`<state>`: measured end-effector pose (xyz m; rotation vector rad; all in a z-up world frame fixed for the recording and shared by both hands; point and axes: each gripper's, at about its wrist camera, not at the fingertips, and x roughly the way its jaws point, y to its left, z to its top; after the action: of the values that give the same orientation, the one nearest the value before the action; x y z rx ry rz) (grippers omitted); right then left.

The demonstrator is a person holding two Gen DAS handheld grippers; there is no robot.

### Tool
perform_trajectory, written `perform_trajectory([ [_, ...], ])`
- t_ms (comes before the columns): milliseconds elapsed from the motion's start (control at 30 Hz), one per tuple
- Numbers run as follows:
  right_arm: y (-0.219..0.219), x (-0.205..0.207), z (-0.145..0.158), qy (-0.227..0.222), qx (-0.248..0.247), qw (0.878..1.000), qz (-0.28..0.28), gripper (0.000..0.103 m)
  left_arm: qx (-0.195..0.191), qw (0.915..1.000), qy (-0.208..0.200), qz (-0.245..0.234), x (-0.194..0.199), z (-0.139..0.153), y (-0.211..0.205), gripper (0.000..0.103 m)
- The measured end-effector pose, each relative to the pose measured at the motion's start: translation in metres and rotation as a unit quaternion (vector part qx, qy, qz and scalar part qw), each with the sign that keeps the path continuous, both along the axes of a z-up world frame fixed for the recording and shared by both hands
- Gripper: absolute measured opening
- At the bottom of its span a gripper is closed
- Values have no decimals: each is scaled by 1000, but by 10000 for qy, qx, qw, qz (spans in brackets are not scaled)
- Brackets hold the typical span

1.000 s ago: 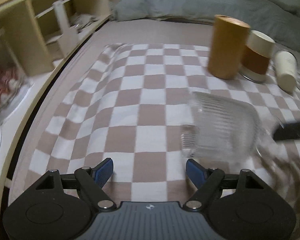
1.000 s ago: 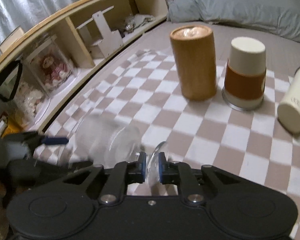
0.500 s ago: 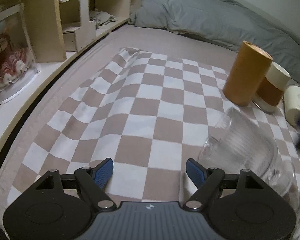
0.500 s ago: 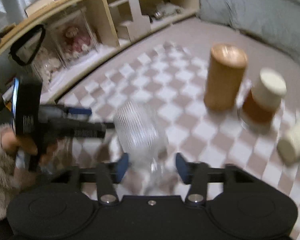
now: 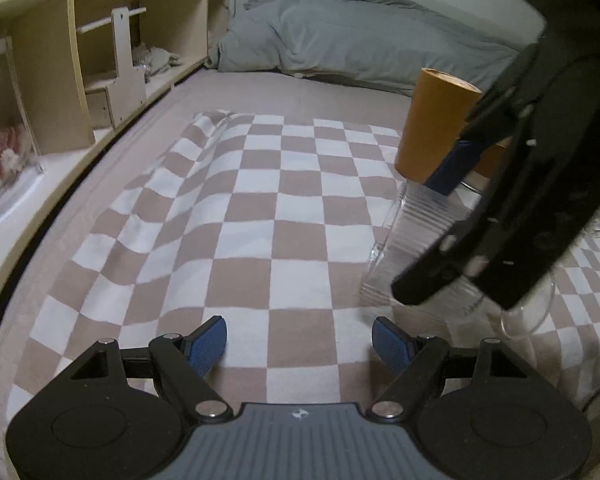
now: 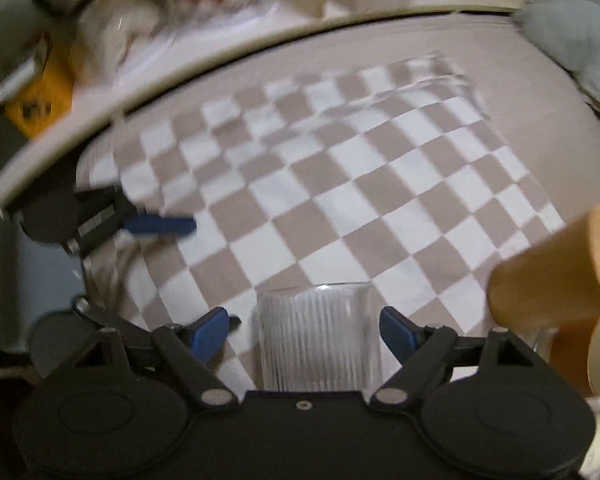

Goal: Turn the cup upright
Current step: 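Grasp the goblet stem with the right tool while the left tool releases the bowl, then rotate the goblet upright with the right tool and lower it onto the cloth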

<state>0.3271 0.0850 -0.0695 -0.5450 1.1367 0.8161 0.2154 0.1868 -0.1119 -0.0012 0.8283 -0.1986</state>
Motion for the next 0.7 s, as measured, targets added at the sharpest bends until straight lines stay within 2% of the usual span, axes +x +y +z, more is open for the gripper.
perform_trajectory([
  [100,9,5,-9,29,-315,9995,87,81,-176,9998,40,-25,-2,-1,5,81],
  [133,10,9,-12,96,-395,9992,16,75,-228,9997,38,-36,-2,-1,7,81],
  [200,10,17,-18,183,-447,9987,-168,73,-393,9992,26,-57,-5,1,11,81],
  [367,-9,15,-5,-31,142,9986,-499,73,-743,9971,-135,-67,-13,4,20,81],
  [567,-18,-2,24,-533,1026,9908,-711,72,-805,9953,-524,-156,-19,10,15,78],
  [700,-13,-19,35,-853,1520,9825,-656,72,-606,9958,-649,-233,-21,7,8,70],
])
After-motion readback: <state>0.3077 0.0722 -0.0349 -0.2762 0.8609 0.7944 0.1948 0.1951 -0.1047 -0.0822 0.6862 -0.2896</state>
